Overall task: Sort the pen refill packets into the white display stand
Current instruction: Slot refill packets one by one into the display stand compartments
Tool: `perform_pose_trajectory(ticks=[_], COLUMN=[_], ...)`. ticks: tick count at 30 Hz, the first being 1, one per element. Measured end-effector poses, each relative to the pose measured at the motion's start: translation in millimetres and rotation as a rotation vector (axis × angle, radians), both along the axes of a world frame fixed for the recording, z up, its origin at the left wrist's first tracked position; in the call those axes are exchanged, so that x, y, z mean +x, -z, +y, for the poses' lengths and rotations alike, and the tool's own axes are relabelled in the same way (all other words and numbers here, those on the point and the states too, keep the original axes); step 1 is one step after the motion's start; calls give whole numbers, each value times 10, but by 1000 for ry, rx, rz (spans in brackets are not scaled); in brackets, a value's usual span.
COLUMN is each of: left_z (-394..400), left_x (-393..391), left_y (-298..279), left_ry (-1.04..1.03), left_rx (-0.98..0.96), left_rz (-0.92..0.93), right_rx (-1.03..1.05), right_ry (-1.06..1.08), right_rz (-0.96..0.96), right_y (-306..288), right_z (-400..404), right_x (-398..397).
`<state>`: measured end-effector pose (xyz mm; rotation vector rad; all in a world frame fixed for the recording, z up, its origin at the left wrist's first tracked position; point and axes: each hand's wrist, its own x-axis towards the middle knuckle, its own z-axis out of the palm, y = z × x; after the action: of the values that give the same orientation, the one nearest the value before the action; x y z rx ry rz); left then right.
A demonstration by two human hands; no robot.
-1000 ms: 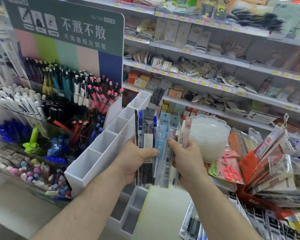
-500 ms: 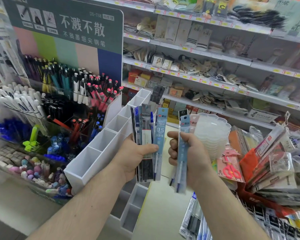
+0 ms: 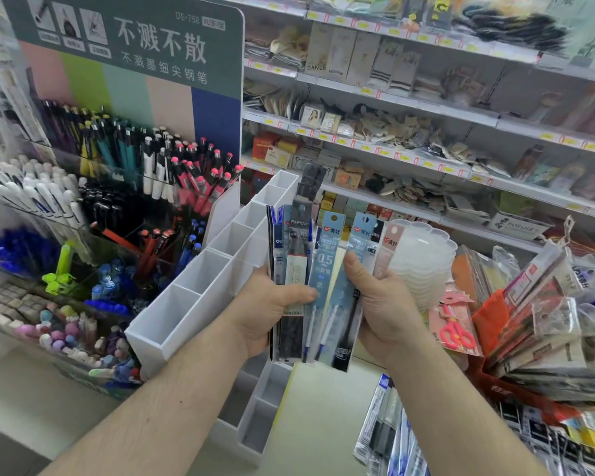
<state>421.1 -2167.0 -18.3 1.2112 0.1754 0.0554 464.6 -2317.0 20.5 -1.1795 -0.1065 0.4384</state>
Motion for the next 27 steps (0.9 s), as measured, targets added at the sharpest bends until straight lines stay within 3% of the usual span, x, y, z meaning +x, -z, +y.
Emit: perform_pose_trajectory(ticks=[9, 24, 27], left_z=[-26, -50, -111], left_x=[-12, -41, -70], left_y=[1, -35, -95], left_ry=[-52, 3, -32], left_rx=[66, 131, 153], left_rz=[20, 53, 52], right_rx=[-78, -152, -130], right_ry=[31, 39, 135], right_rz=[-230, -161, -86], right_y=[43, 88, 38], right_z=[92, -9, -146], right_x=[-7, -8, 32])
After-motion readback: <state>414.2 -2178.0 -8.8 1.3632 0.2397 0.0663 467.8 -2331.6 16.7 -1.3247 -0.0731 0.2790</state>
